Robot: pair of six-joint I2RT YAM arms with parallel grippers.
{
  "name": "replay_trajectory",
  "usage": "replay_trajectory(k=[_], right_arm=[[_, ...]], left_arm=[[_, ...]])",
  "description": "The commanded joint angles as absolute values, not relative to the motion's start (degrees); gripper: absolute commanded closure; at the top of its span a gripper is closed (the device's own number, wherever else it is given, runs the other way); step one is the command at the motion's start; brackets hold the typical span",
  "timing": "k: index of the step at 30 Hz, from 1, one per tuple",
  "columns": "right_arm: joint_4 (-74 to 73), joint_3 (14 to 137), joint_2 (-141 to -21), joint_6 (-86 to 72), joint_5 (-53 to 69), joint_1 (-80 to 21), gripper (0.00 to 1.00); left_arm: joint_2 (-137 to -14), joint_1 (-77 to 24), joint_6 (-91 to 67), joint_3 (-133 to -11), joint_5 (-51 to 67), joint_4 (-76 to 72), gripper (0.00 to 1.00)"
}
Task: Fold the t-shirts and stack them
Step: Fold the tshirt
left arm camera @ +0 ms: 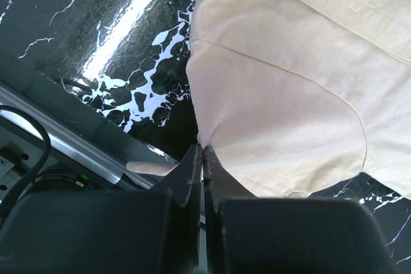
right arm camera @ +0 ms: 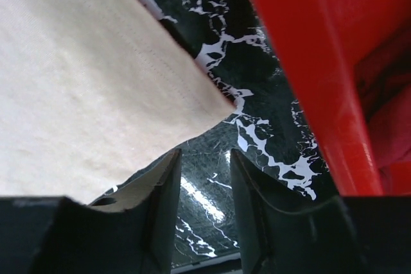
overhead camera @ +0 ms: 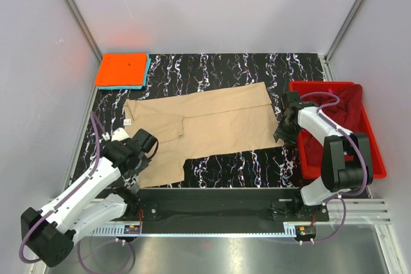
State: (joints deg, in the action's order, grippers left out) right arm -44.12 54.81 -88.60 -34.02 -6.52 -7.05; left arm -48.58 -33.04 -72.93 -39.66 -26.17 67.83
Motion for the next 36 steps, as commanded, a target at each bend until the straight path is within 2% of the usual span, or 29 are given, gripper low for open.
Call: replay_trajectory(k=[1,16,19,21,23,27,33,35,36], right_arm=[[-41.4,52.9,-85.3,-38.8,-11.4,-6.6,0.55],[-32.3,49.7,-89.0,-42.2,-13.5,-6.2,0.59],[-33.2,49.4,-90.4,-43.2,-13.3,-6.1,0.65],[-33.7,48.9,-89.8,-43.4,-12.9,-6.2,0.66],[-33.8,48.3,-88.3,-43.5,-13.4,-6.2,0.64],[-35.7,49.1,-88.1,-42.8,-14.4,-6.2,0.53],[-34.6,47.6,-87.3,-44.3,-13.1,-6.2,0.54],[-34.5,48.6,-90.2,-44.2,-12.7,-6.2,0.56],[-35.1,49.2,-91.0,-44.1,-12.2,-6.2,0.60]], left_arm=[[-49.2,-32.8,-70.8,-42.1,-28.3,66.1,1.00],[-48.7,-32.8,-67.8,-43.3,-29.4,64.2,1.00],[-48.4,-32.8,-67.4,-43.7,-29.4,64.2,1.00],[-48.3,-32.8,-67.3,-44.0,-29.6,64.8,1.00],[-48.2,-32.8,-67.1,-44.1,-29.9,64.8,1.00],[-48.5,-32.8,-67.0,-44.1,-29.7,64.3,1.00],[-48.6,-32.8,-66.5,-44.9,-30.1,64.3,1.00],[-48.7,-32.8,-66.4,-45.1,-30.1,64.3,1.00],[-48.5,-32.8,-66.3,-45.3,-30.1,64.5,1.00]])
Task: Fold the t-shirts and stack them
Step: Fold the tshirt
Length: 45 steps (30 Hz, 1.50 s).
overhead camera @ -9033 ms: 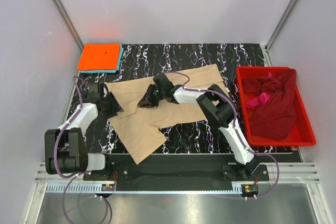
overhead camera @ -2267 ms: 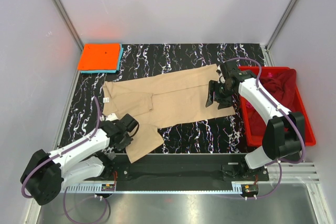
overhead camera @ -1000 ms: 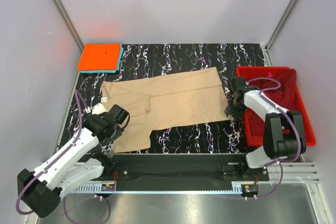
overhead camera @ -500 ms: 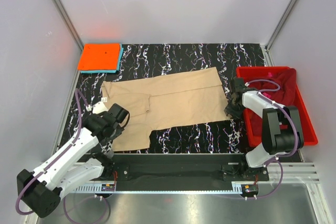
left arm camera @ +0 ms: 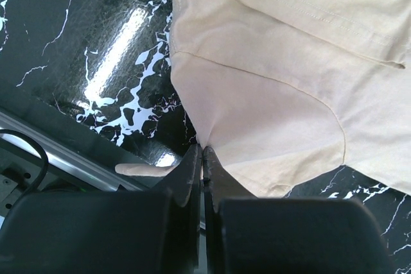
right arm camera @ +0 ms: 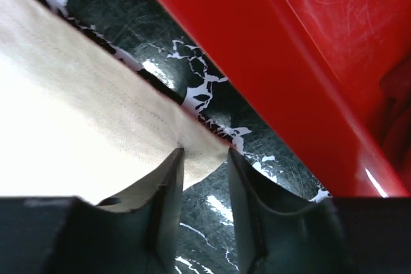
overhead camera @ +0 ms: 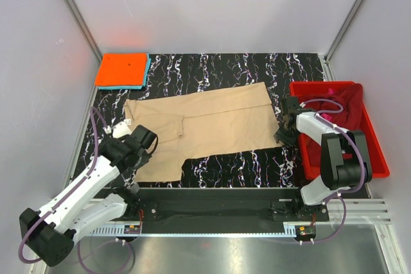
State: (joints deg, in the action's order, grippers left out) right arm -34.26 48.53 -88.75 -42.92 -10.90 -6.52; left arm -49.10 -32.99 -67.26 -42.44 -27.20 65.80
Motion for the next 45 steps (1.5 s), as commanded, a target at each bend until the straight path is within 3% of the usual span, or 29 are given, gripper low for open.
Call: replay_trajectory(k=[1,7,10,13,21,30,45], right_arm=[[-34.8,49.4,-91.5,-44.1,-11.9,-6.1,0.63],[-34.0,49.1,-91.9,-43.7,-12.1,-6.1,0.75],[-35.4,49.3,-90.6,-42.2,-12.1,-6.2,0.90],[-37.0,48.9,-89.2,-39.5,-11.0,-6.2,0.98],[-38.2,51.0,-88.9,-32.9,-6.3,-6.2,0.98],[-40.9,64.1,-92.3,-24.6,-1.1,-6.2,0.99],[-44.6,79.7,-105.6,-20.8,1.8,-6.2,1.00]], left_arm=[[-48.4,-32.8,-66.2,-45.5,-30.2,64.6,1.00],[-47.0,-32.8,-65.0,-45.9,-31.0,64.8,1.00],[-46.0,-32.8,-64.1,-45.9,-30.5,65.2,1.00],[-44.4,-32.9,-63.4,-45.4,-28.8,65.6,1.00],[-45.6,-32.9,-57.4,-46.9,-24.7,61.3,1.00],[-52.2,-32.4,-54.0,-52.6,-27.2,60.2,1.00],[-64.6,-18.7,-41.6,-60.0,-23.0,49.5,1.00]])
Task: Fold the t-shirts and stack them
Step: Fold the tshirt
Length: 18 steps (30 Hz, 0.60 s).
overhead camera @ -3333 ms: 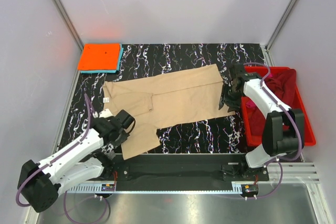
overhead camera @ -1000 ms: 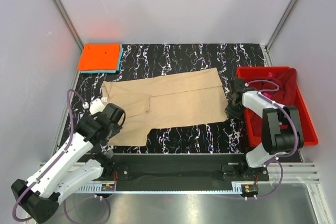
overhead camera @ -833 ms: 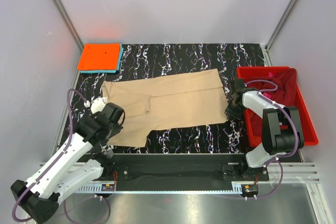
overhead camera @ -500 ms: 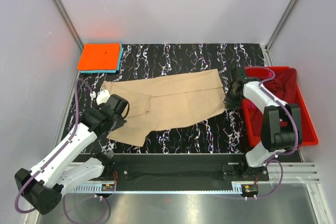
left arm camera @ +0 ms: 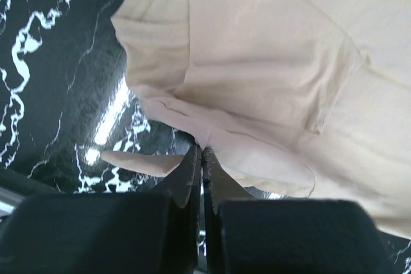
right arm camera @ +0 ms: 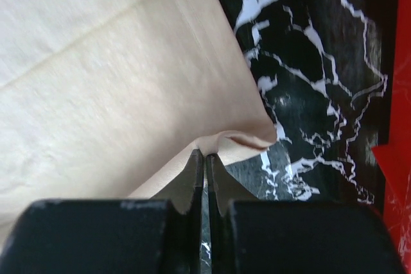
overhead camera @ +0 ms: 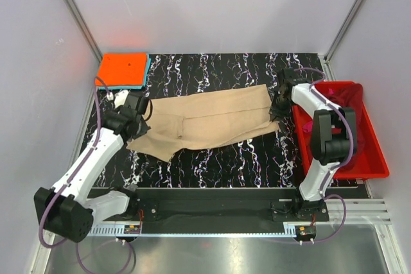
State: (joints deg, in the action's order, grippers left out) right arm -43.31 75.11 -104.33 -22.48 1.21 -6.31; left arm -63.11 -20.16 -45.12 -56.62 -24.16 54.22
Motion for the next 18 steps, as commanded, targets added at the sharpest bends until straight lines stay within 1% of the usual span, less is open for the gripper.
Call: replay_trajectory(k=[1,10,18], right_arm=[[-44.7,80.3,-106.7,-20.8,1.5,-6.2,1.00],[-45.4,85.3,-111.3,-20.6,0.4,-6.0,1.00],[-46.4,89.7,-115.2,-20.7,0.3,-5.0,1.00]], left_arm=[[-66.0,-17.9,-41.2,-60.8,-22.5,48.8,1.00],[-71.7,-14.0,-38.9,-62.8,-20.7,46.1,1.00],[-73.5,-10.7,-37.5,-63.0,-19.8,44.8,1.00]])
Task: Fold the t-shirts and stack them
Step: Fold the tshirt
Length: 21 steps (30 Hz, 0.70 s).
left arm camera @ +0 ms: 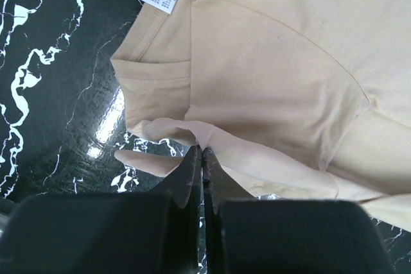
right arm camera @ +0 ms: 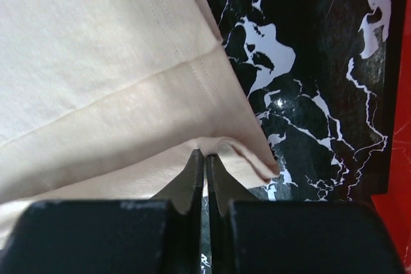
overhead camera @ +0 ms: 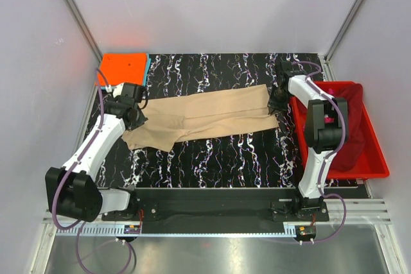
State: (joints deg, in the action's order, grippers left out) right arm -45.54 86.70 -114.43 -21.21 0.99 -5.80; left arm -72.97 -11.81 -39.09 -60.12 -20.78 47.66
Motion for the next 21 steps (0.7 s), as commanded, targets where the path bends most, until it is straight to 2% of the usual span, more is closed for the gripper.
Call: replay_trajectory(k=[1,21], right_arm=[[-46.5,90.0,-115.4,-20.7,0.3,-4.9,1.00],[-46.6,91.7,-118.7,-21.3,-1.1,-4.2,1.00]], left_arm=[[-73.7,-10.5,-37.4,-63.2,-19.9,44.9,1.00],[-79.2,-8.2,-35.3,-63.7,-17.9,42.8,1.00]])
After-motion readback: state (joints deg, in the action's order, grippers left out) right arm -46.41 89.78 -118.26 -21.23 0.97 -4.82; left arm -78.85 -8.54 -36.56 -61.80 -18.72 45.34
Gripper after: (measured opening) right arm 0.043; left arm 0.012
